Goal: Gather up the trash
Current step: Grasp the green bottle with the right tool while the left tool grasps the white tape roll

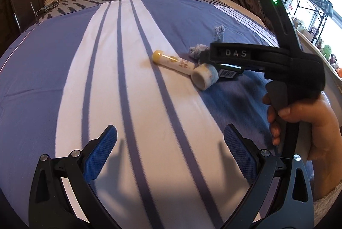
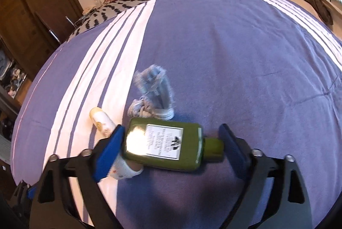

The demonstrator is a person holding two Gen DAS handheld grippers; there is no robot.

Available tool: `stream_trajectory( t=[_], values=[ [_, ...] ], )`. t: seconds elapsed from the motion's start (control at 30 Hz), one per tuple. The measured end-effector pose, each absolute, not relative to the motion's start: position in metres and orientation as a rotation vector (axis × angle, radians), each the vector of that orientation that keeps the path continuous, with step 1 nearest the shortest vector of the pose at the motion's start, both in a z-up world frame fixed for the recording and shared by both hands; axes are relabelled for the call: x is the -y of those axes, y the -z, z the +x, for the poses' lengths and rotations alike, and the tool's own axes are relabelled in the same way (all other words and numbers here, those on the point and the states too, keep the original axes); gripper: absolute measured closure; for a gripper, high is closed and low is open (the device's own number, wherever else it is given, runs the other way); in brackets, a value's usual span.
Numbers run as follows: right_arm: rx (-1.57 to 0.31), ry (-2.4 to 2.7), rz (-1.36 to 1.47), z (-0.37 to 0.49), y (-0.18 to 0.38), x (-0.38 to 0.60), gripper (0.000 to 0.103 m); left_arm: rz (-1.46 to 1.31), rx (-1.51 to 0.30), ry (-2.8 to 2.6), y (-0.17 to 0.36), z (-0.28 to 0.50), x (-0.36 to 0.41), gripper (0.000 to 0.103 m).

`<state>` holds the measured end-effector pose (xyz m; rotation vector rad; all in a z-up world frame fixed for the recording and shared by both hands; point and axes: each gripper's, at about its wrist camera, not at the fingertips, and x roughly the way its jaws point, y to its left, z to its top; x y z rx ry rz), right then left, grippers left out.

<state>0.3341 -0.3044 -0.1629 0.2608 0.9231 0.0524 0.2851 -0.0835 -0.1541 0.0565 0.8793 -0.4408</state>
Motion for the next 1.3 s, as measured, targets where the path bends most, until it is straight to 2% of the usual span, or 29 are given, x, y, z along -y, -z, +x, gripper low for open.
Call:
stream_trajectory(
  t=[0.37,0.47,0.53,0.77,0.87,1.3],
  values=[
    [-0.845,-0.009,0.216,0.322,0.142,0.342,0.017,0.027,-0.882,0.482,0.158,0.320,0.124,0.010],
    [-0.842,0.001,0.207,0.318,0.142,0.354,0.017,0.023,-0.887,0.489,0.158,0.329,0.135,0.020],
    [-0.838,0.003,0.205,0.315,0.142,0.359,0.017,0.025,-0.891,0.492,0.159,0.334,0.142,0.031],
    [-0.829,-0.020,0.206,0.305,0.144,0.369,0.017,0.035,-0.915,0.490,0.165,0.348,0.158,0.050],
    [-0.823,-0.037,0.199,0.297,0.144,0.368,0.017,0.027,-0.920,0.485,0.165,0.350,0.157,0.067],
    [-0.805,-0.066,0.147,0.236,0.129,0.348,0.017,0.048,-0.870,0.505,0.145,0.277,0.128,0.069]
  ],
)
